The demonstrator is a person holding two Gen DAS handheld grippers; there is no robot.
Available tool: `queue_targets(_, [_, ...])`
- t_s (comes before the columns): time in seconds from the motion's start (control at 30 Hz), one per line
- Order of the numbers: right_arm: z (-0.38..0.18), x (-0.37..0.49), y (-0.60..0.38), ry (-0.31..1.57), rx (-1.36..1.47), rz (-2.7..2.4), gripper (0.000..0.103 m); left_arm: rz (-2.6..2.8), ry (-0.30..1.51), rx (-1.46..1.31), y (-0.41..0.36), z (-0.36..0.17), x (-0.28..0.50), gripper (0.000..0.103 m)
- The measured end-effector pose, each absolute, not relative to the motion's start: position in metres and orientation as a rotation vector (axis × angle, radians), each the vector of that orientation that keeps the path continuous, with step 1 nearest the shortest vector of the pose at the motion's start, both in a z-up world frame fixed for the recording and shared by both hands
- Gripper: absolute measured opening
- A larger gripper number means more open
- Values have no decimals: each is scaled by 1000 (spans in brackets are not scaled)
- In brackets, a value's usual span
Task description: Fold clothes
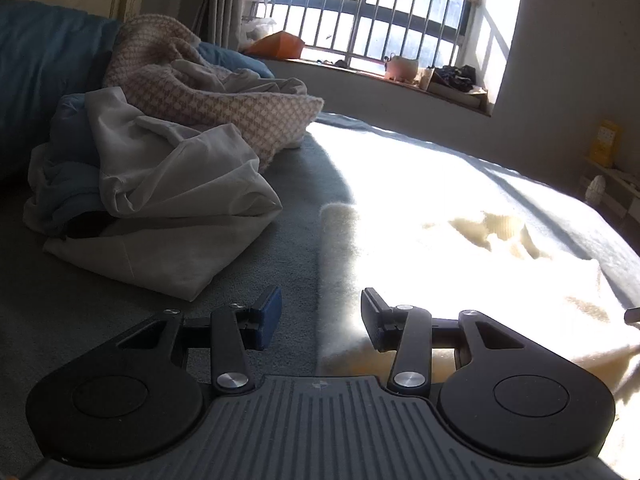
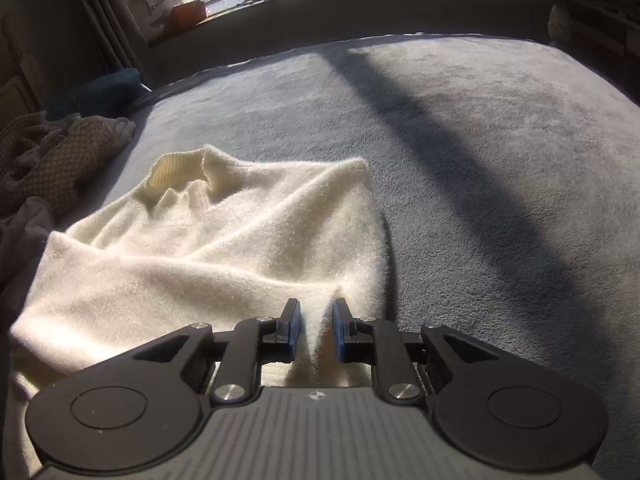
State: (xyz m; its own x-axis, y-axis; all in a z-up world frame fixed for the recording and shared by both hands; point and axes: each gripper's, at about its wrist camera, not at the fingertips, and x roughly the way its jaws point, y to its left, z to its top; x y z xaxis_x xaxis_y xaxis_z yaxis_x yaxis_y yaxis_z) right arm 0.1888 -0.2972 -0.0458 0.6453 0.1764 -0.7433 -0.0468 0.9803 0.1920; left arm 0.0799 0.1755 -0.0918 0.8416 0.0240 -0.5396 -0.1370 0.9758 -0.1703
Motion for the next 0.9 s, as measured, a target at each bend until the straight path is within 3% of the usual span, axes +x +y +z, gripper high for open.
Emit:
queue_targets(0.13, [-21, 183, -294, 722, 88, 82, 19, 89, 659, -175, 165, -113, 99, 43])
queue_targets(0.33, [-15, 172, -238, 602, -121, 286, 19, 98, 663, -147, 154, -123, 96, 39])
queue_targets(0.5, [-77, 186, -217, 787, -280, 315, 18, 76, 570, -78, 150, -112, 90, 39])
queue_targets(0.53, [-82, 181, -220, 750, -264, 323, 18, 69, 546, -75, 151, -108, 89, 39])
queue_targets(0.7, [-55, 175, -217, 686, -238, 338, 18, 33, 428, -59, 156, -89, 86, 40])
queue_targets(0.9, [-66, 188, -202, 694, -281, 370, 18, -71, 554, -115, 155, -100, 175, 40])
